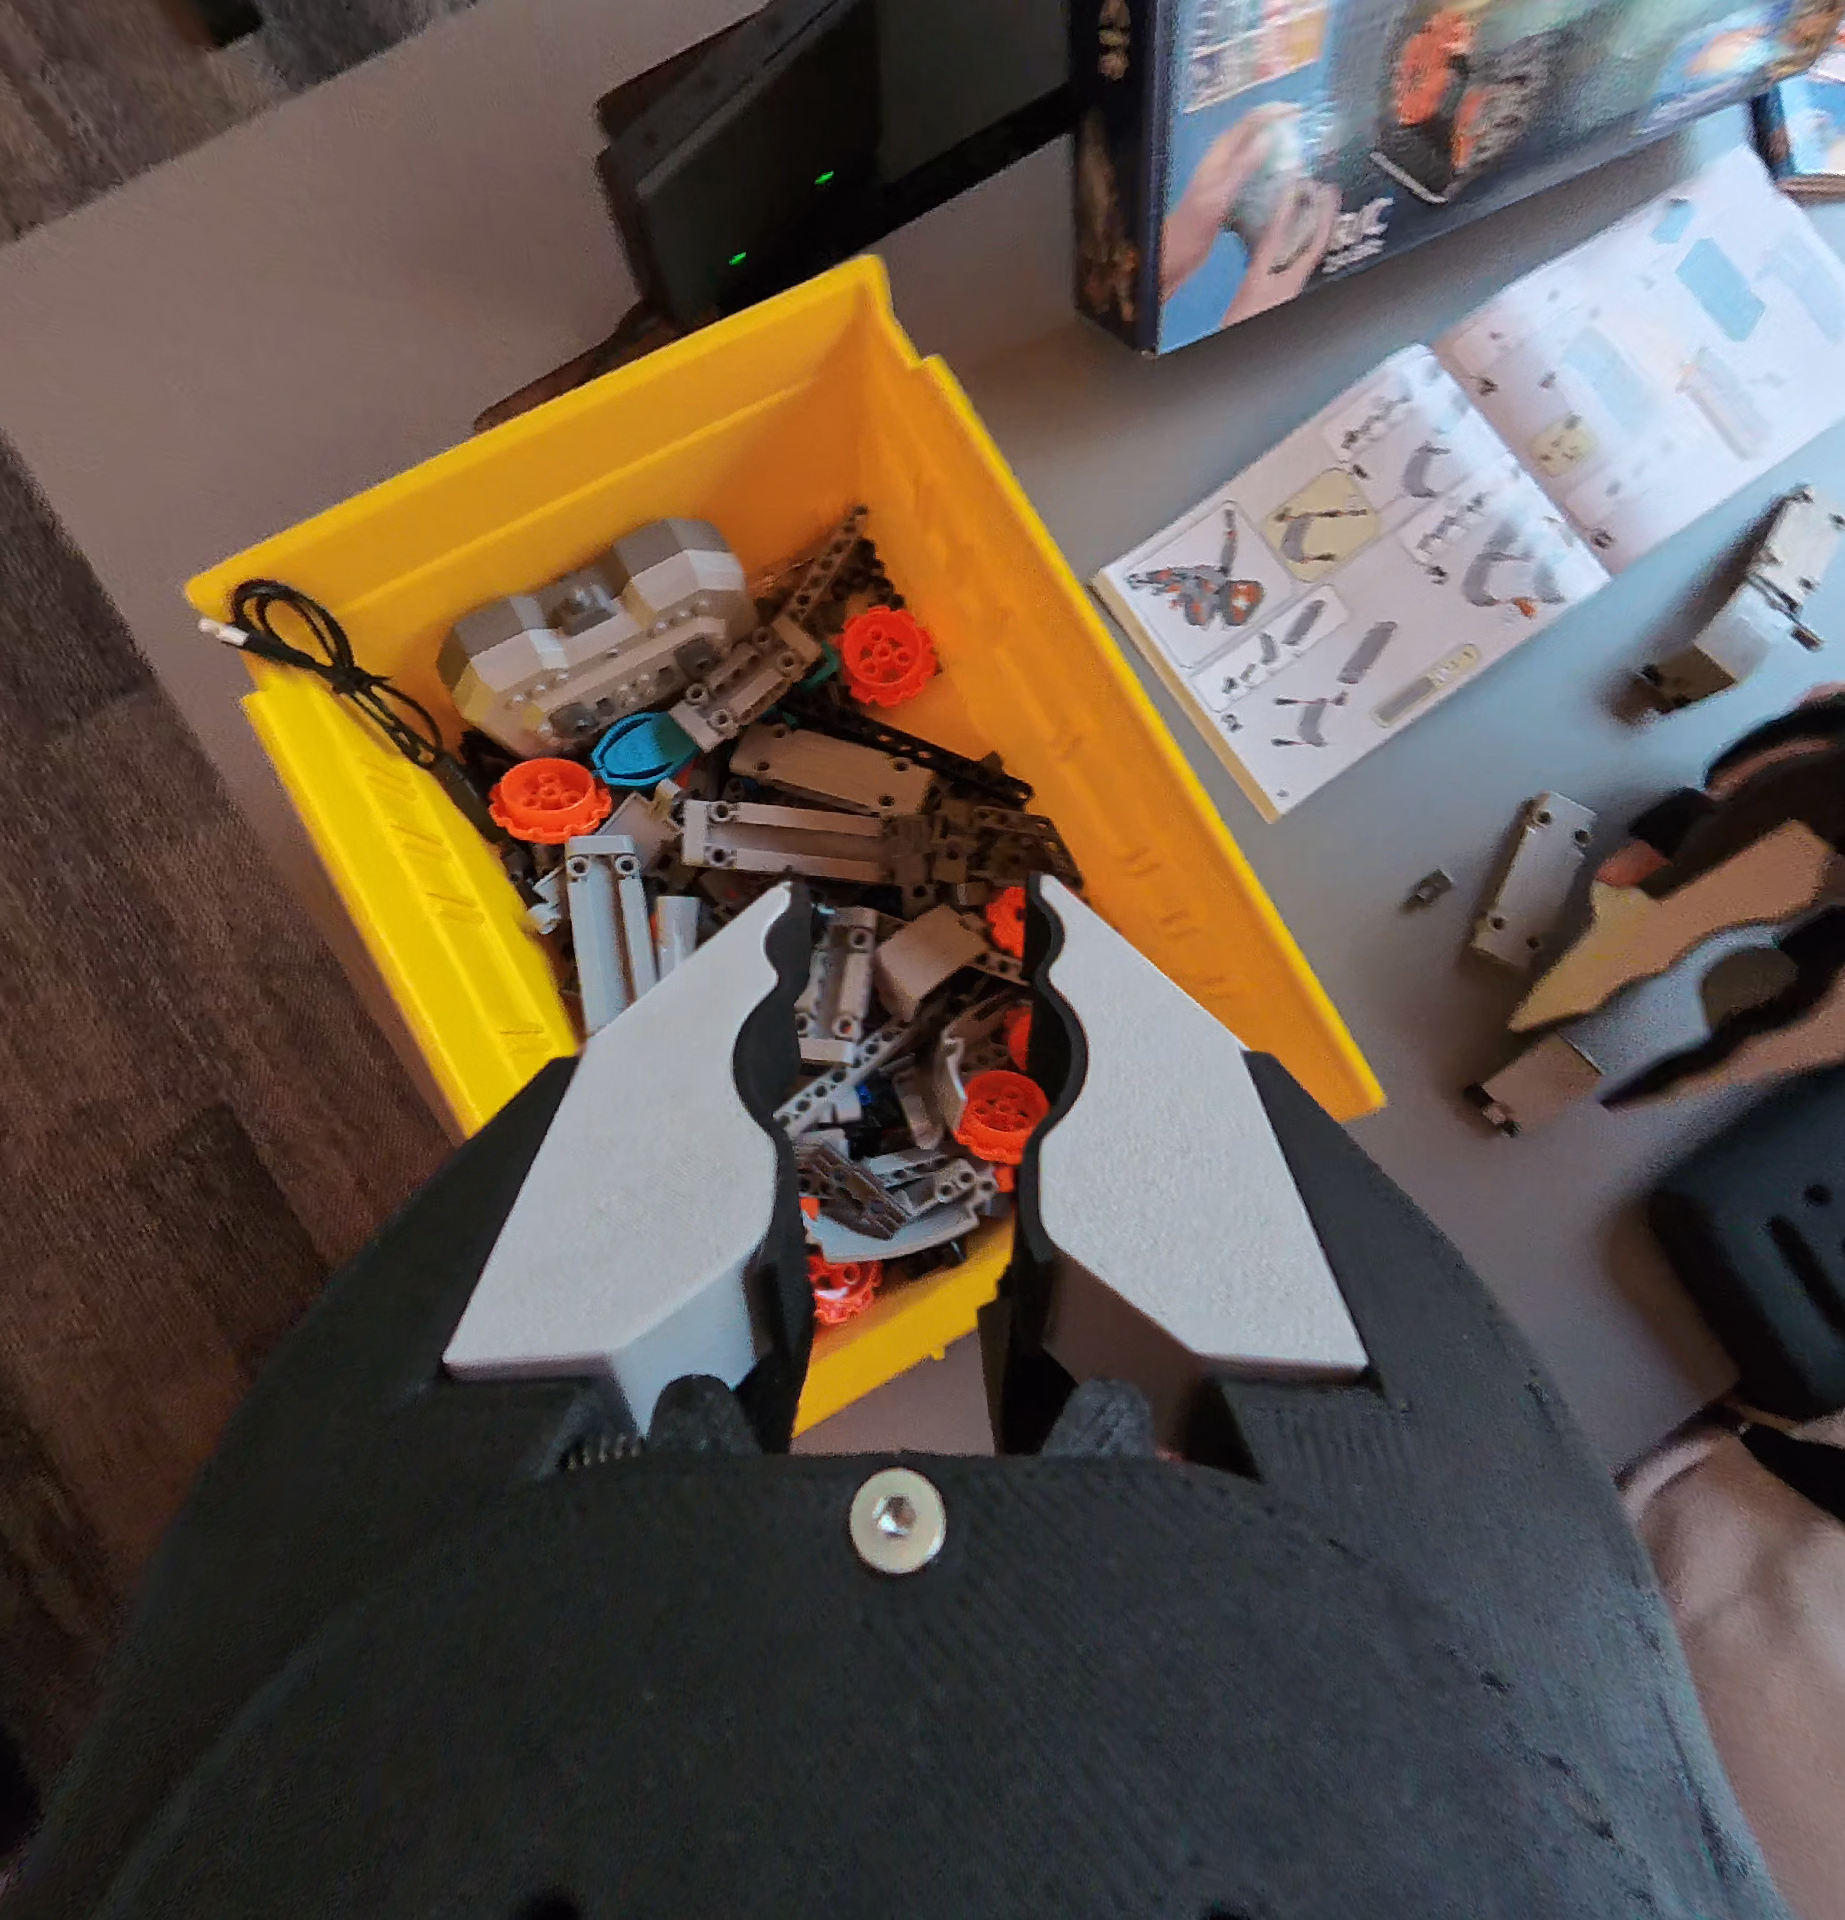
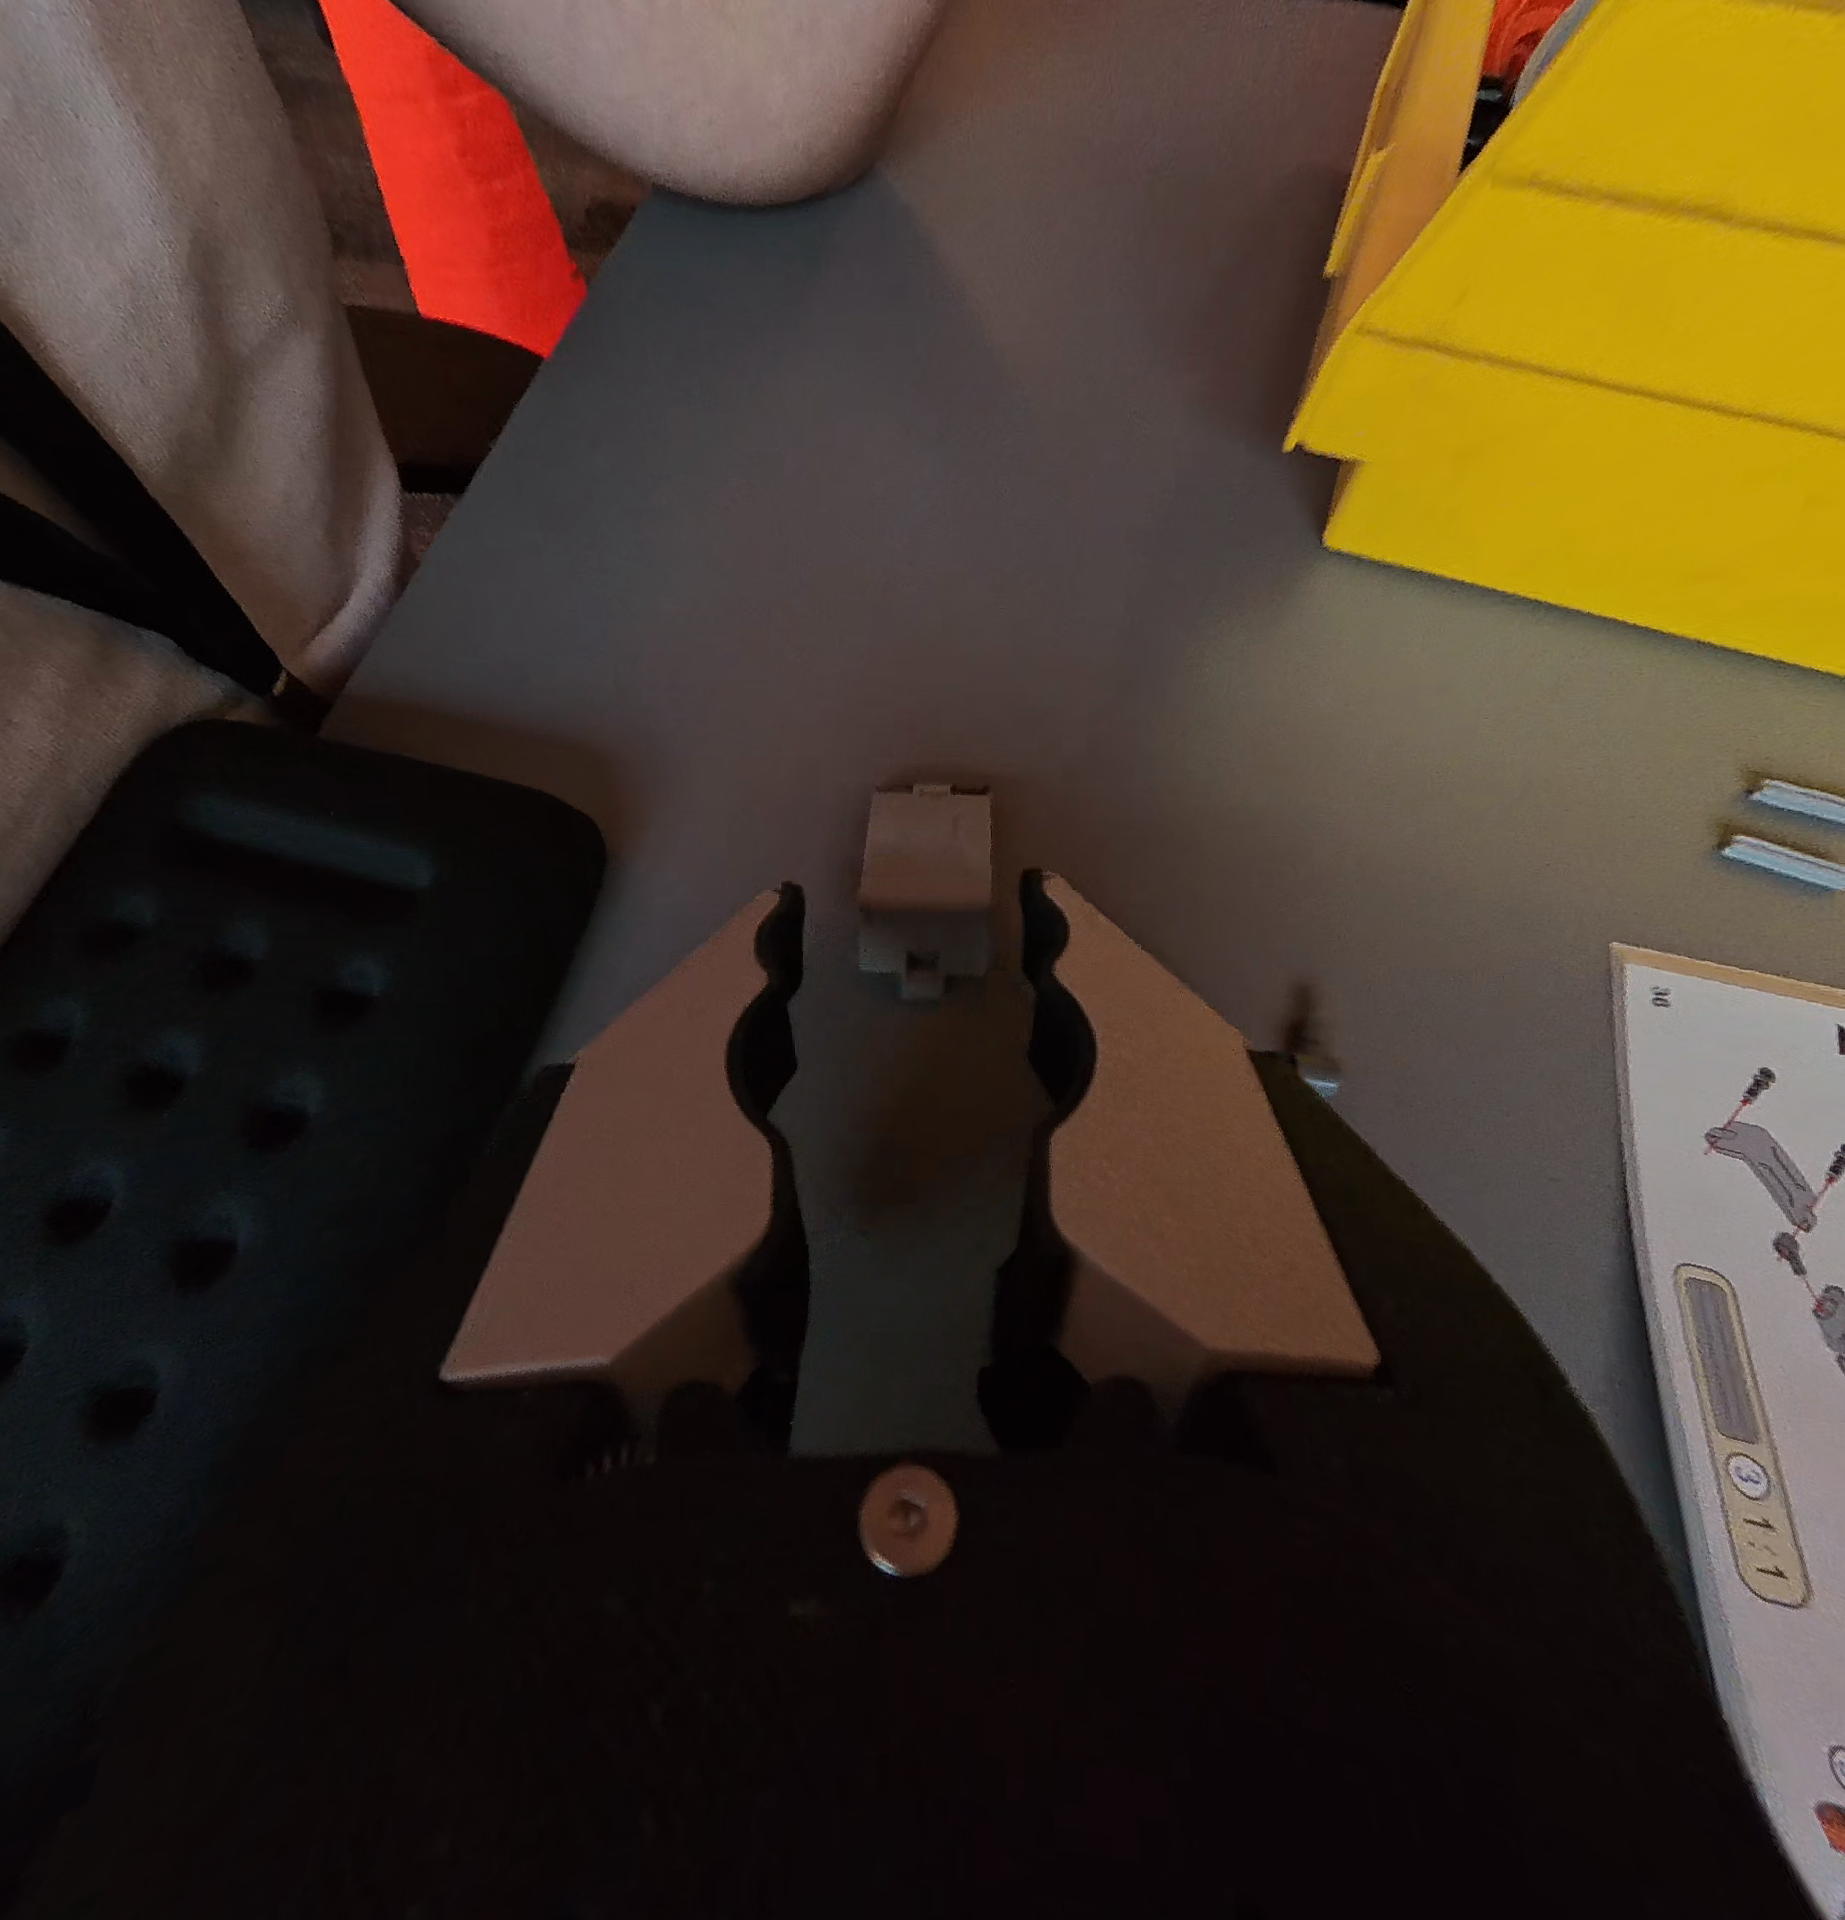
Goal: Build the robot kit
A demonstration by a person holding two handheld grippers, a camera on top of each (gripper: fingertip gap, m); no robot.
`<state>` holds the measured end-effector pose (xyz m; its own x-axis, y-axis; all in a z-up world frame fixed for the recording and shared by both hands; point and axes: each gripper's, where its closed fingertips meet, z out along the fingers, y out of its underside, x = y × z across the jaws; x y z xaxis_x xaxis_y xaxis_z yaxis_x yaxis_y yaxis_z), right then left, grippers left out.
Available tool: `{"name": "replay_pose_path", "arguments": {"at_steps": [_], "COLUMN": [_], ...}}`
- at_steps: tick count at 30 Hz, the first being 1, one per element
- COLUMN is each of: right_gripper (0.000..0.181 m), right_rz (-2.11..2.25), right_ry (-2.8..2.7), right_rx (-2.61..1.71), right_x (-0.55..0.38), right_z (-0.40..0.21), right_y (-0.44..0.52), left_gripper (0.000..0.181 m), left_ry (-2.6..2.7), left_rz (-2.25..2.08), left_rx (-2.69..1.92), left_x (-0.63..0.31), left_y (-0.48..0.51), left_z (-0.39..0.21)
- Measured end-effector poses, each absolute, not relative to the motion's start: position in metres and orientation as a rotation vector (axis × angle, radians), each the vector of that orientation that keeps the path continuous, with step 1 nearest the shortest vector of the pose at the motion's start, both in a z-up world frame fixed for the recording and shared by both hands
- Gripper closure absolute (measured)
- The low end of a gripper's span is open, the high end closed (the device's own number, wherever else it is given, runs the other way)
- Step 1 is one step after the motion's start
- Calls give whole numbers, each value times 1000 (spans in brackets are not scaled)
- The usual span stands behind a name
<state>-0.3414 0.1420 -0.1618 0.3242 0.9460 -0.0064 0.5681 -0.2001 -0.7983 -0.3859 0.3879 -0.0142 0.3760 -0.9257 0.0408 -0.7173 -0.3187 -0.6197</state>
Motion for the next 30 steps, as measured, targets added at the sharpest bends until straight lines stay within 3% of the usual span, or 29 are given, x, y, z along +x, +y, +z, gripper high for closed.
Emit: {"name": "replay_pose_path", "arguments": {"at_steps": [10, 19, 23, 30], "right_gripper": [139, 145, 146, 149], "right_rz": [953, 659, 644, 651], "right_ry": [-826, -1040, -1057, -1009], "right_rx": [-1570, -1471, -1474, -1514], "right_x": [-381, -406, -406, -397], "right_z": [-51, -80, -84, -87], "right_y": [148, 134, 133, 142], "left_gripper": [146, 145, 144, 166], "left_ry": [1331, 1431, 1428, 1509], "left_rz": [-488, -265, -407, -442], "left_rx": [-2361, -2400, -2475, -2542], "left_x": [-378, -373, -366, -374], "left_y": [448, 479, 468, 446], "left_z": [-84, -147, -158, -155]}}
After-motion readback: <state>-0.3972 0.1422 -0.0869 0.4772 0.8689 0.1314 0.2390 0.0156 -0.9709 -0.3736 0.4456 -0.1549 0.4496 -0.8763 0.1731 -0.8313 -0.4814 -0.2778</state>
